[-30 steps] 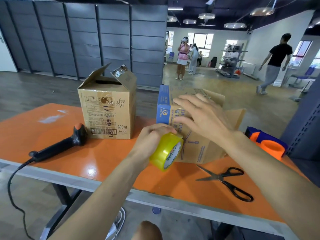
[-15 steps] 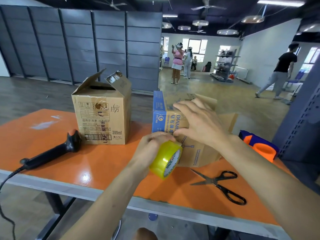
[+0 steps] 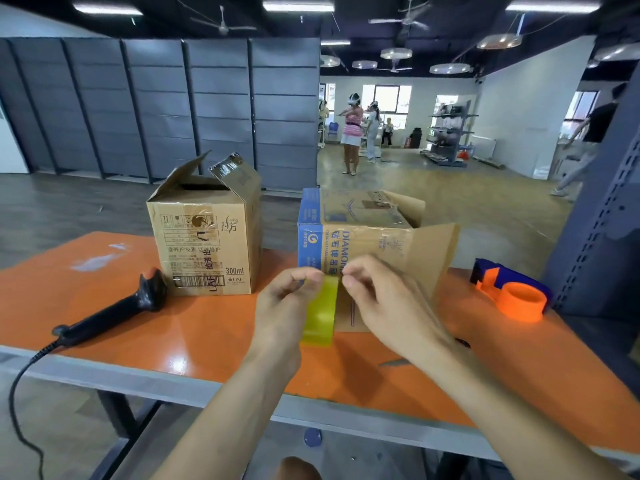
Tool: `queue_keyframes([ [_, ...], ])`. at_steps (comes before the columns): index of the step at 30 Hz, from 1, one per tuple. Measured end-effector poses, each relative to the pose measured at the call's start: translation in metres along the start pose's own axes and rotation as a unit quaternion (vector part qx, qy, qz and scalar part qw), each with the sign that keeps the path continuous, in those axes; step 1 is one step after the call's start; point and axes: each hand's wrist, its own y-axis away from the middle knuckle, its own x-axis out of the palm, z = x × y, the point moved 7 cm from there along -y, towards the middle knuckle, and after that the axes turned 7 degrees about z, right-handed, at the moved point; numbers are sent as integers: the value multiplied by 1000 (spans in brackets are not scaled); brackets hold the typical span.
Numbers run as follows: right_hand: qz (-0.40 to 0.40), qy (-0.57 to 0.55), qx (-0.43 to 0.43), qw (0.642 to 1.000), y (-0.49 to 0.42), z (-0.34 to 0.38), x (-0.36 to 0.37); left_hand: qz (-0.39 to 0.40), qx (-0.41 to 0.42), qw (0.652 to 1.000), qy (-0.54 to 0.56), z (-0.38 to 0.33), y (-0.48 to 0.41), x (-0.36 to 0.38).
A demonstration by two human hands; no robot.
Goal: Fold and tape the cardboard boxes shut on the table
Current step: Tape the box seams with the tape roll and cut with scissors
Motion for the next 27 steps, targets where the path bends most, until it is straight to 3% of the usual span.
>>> queue_keyframes([
  [5,109,-171,85,976,18,-3,32,-38,26,999,14,-4,5,7],
  [8,87,-248,113,958,21,0,36,-35,35,999,12,-10,7,14],
  [16,66,-228,100,966,22,3,25,-84,100,980,-148,-31,14,6],
  [22,39,-257,178,949,22,-9,27,-10,217,939,-265,-54,21,24],
  [27,55,-337,139,930,20,-3,25,41,195,950,-240,-77,-12,16],
])
